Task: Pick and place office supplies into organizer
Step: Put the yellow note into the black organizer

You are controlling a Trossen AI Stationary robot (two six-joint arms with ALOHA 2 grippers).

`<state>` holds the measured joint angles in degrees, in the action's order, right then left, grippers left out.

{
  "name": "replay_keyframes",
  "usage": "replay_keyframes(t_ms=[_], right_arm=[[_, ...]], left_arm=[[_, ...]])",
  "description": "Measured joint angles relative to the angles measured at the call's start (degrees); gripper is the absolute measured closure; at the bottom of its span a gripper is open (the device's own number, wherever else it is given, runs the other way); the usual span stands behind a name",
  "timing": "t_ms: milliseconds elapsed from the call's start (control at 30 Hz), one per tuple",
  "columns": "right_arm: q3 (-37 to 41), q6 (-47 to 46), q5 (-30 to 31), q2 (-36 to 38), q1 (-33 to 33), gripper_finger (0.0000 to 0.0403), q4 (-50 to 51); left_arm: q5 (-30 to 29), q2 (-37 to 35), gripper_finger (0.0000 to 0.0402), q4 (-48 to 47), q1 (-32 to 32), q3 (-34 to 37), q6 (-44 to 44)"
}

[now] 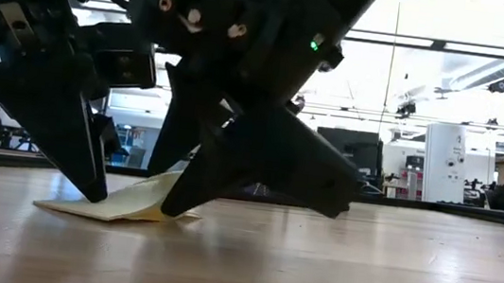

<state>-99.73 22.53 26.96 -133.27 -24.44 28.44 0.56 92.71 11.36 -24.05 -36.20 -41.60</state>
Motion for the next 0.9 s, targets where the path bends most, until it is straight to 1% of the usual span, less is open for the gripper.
replay_keyframes(t_ms=[200, 367, 467, 567, 700, 900], right_arm=[[0.46, 0.95, -0.01, 0.0, 2.14, 0.0204, -0.08], [0.51, 3.35, -4.11, 0.04, 2.37, 0.0206, -0.31], [0.49, 3.38, -4.54, 0.04, 2.27, 0.022, -0.22], [0.49, 4.02, -4.74, 0.04, 2.16, 0.0251, -0.07], [0.6, 5.94, -4.74, 0.04, 2.16, 0.0306, 0.27], [0.6, 5.75, -4.04, 0.02, 2.18, 0.0382, 0.29]], left_arm=[[-0.04, 0.0, 0.0261, 0.7, 0.0, 0.02, 0.0], [-0.24, 0.0, 0.0261, 1.03, 0.02, 0.02, 0.06], [-0.59, 0.0, 0.0261, 1.11, 0.0, 0.02, 0.09], [-0.63, 0.0, 0.0261, 1.07, -0.02, 0.02, 0.41], [-0.63, 0.0, 0.0261, 1.0, -0.02, 0.04, 0.44], [-0.85, -0.09, 0.0261, 1.26, -0.02, -0.11, 0.42]])
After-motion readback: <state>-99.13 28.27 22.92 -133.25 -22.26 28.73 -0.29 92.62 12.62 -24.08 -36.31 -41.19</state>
